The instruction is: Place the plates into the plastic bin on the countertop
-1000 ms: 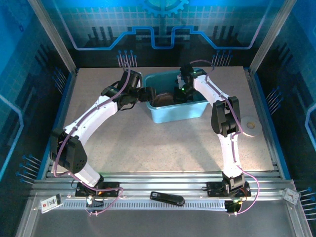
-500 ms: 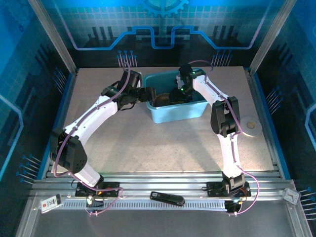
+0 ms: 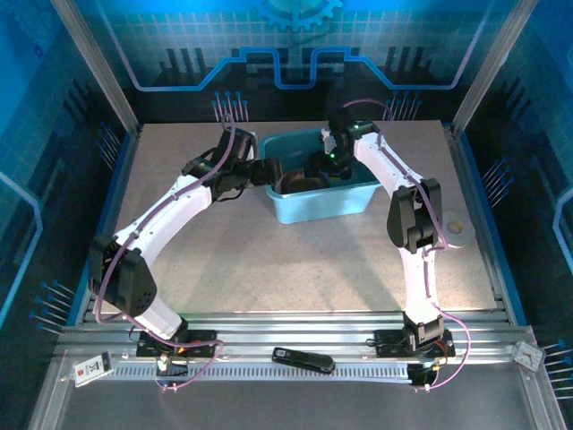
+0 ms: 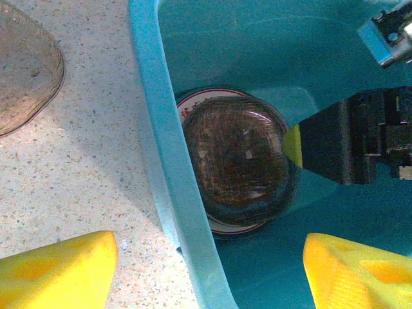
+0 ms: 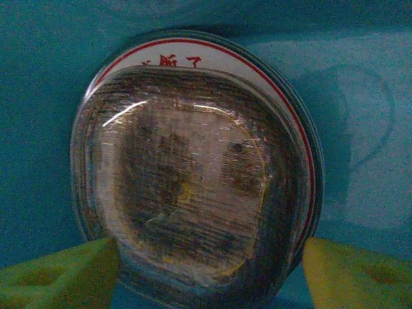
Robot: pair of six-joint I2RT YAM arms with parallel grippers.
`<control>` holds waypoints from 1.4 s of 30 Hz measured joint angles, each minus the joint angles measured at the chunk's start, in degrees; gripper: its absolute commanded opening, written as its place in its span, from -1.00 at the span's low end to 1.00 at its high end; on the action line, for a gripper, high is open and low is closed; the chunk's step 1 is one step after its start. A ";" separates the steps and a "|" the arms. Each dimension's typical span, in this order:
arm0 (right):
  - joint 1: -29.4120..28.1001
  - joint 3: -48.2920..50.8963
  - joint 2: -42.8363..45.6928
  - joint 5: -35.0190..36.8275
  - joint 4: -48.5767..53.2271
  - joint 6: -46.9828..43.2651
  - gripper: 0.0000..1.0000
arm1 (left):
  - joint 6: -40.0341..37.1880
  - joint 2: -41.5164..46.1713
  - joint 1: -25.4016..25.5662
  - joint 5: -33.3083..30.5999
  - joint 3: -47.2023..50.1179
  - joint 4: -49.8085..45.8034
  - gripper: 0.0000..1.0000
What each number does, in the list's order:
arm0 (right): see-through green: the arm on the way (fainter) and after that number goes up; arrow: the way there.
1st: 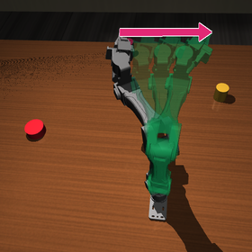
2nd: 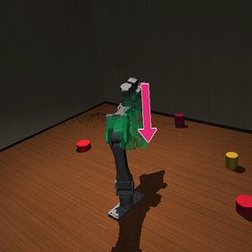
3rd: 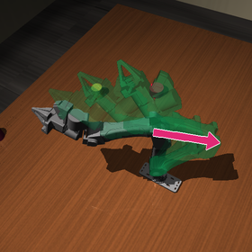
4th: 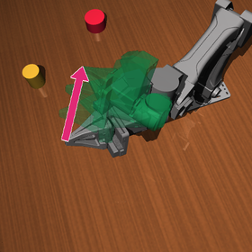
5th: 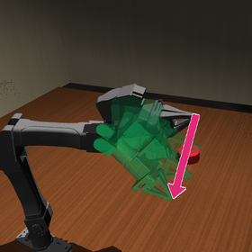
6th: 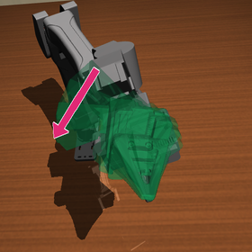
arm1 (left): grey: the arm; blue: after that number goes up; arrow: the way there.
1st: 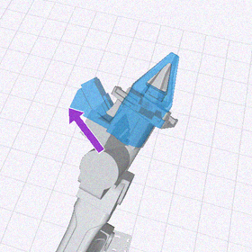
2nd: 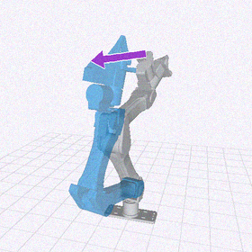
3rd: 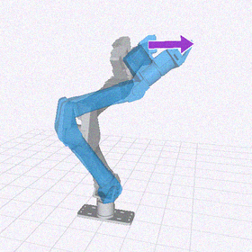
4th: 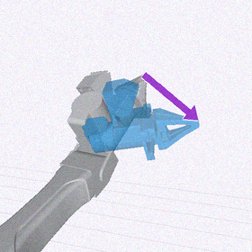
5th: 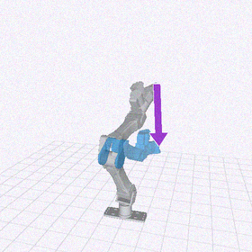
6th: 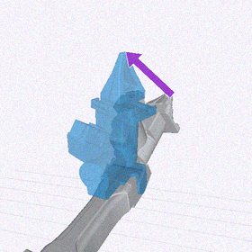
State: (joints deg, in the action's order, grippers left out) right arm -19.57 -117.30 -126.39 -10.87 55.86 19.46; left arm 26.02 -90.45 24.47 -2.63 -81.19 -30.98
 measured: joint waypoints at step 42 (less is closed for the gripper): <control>0.00 21.81 33.94 7.89 0.79 -1.07 0.99 | -0.04 5.35 -3.58 0.35 0.07 -1.73 0.56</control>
State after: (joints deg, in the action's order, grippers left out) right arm -19.57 -95.48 -92.44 -2.98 56.64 18.39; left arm 25.98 -85.10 20.88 -2.28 -81.12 -32.71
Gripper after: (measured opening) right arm 0.999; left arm 0.777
